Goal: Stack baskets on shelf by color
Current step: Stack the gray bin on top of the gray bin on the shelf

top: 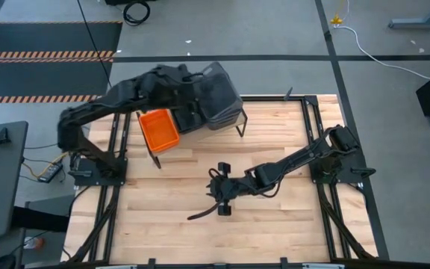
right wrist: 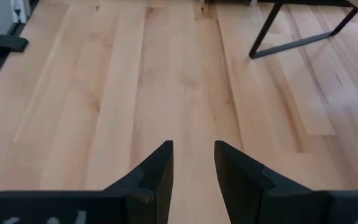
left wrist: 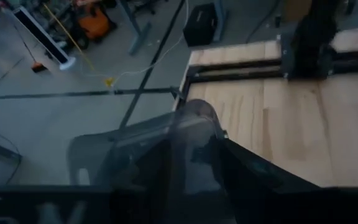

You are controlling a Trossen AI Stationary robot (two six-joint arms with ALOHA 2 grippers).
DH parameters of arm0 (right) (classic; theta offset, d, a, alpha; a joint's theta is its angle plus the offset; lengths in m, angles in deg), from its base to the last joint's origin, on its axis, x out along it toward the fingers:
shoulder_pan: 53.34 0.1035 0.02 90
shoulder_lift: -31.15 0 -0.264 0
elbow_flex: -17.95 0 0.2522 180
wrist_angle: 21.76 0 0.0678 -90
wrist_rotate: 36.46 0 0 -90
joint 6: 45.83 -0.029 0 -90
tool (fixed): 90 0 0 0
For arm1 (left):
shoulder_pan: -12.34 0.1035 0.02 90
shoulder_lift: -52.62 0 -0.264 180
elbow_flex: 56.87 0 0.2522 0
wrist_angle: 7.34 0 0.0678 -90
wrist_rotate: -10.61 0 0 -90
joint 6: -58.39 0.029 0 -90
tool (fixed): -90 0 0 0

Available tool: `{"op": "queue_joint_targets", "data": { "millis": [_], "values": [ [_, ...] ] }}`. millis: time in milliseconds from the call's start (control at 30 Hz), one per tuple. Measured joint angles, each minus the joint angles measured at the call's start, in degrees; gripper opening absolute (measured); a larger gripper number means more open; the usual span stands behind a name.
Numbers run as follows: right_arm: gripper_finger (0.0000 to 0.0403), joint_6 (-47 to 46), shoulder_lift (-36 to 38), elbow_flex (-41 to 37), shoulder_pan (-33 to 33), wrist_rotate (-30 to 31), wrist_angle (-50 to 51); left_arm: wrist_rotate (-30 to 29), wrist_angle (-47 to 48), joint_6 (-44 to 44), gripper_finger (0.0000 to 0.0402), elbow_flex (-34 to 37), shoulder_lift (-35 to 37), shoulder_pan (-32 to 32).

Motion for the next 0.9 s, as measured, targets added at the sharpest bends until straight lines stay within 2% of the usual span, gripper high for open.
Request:
{"op": "queue_joint_targets", "data": {
  "millis": [333,567,733,900],
  "values": [
    [0.0123,2.01,2.59,1.41,-2.91,0.98,0.3,-0.05,9.35,-5.47,0.0142,0.0,10.61,-4.26],
    [0.0123,5.4,8.36,2.92,-4.36,1.68,0.06,-0.09,14.23,-9.19,0.0138,1.09,12.13,-7.98],
    [0.0123,10.3,12.9,2.93,-5.62,5.59,-0.25,-0.13,10.53,-9.26,0.0126,7.36,14.86,-9.63],
    [0.0123,13.0,16.89,2.93,-7.24,9.12,-1.63,-0.18,0.26,-10.06,0.0117,19.28,20.82,-10.15]
  ]
}}
